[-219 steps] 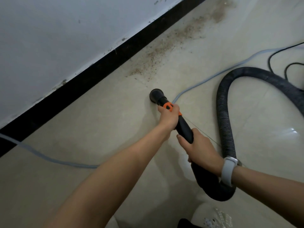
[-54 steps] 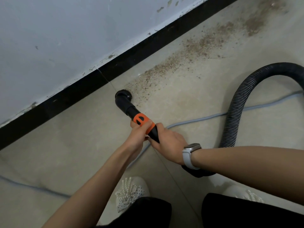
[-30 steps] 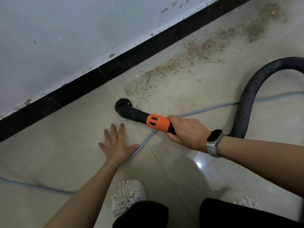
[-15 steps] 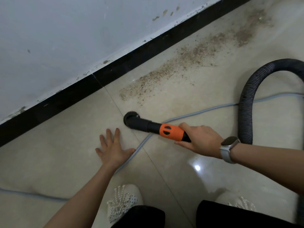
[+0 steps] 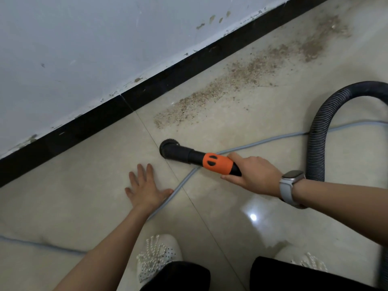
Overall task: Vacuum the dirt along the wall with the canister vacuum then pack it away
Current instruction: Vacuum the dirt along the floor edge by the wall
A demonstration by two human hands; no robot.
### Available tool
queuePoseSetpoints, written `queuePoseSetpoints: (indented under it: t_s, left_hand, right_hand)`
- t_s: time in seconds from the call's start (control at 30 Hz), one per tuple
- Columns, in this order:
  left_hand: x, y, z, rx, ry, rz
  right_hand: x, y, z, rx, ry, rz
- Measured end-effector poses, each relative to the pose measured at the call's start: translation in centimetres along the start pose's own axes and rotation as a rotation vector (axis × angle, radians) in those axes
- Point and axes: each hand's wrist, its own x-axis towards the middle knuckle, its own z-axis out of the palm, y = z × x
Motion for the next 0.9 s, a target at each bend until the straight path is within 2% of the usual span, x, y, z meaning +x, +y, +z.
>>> queuePoseSetpoints:
  t_s: [0.27, 0.4, 0.73, 0.9]
  left_hand:
    - [0.2, 0.1, 0.1, 0.003, 0.01, -0.017]
    - [0.1, 0.2, 0.0, -0.005, 0.008, -0.02]
    - [0.1, 0.1, 0.1, 0.002, 0.018, 0.002]
    - [0.0, 0.6, -0.2, -0.021, 0.007, -0.023]
  right_hand:
    - [7.1, -4.8, -1.7, 0.146, 0.039, 0.104]
    - [7.1, -6.8, -0.5, 0.193, 0.031, 0.095]
    - [9.7, -6.5, -1.8, 0.221, 0.125, 0.187]
    - [7.8, -6.2, -1.4, 0.178, 0.078, 0.132]
